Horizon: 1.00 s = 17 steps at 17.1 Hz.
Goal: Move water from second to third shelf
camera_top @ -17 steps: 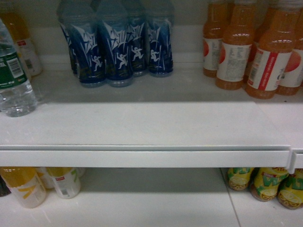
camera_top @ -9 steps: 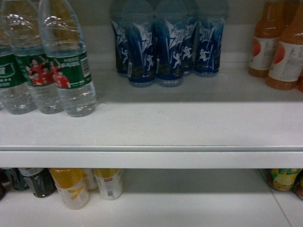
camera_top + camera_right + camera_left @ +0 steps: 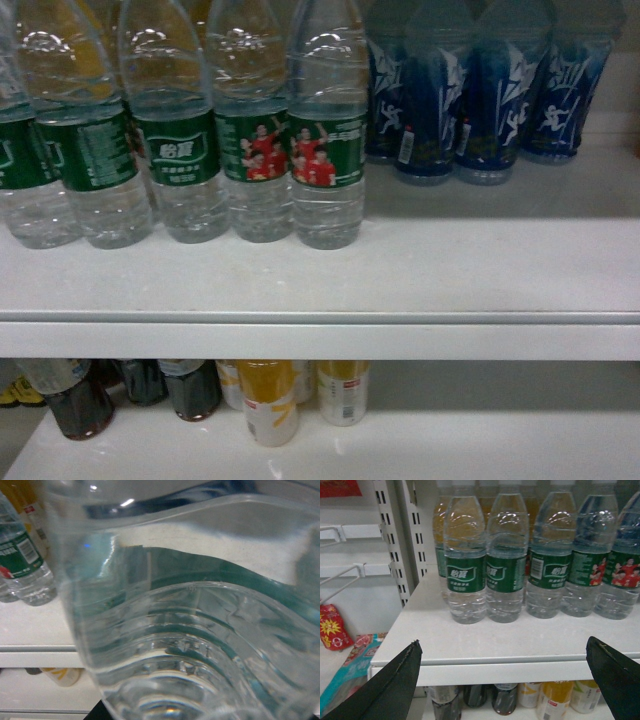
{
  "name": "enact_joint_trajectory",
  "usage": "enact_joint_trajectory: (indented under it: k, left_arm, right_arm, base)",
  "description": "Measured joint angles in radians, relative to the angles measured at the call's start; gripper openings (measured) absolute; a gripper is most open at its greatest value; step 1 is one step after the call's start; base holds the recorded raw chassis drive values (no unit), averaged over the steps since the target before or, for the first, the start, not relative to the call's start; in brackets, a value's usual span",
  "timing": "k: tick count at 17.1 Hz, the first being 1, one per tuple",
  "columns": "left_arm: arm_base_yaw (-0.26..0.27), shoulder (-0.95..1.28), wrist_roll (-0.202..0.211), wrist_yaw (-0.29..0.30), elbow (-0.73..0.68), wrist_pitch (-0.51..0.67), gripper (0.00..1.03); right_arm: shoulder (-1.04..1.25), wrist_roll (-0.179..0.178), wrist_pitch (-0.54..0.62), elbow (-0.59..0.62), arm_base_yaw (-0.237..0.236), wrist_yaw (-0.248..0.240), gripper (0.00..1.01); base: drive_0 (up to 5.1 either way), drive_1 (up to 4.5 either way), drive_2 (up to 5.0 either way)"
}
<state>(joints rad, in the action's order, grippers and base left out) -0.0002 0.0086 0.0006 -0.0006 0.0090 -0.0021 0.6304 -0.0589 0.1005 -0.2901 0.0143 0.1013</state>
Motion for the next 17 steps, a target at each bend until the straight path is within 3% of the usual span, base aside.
enact_joint_trajectory:
  k: [17]
  left_arm:
    - [0.000,0.000,0.000,0.000,0.000,-0.001,0.98]
  right_arm:
    - [0.002,0.000,-0.002,0.000,0.000,0.001,0.39]
  base:
    - [-5.0,2.45,2.5]
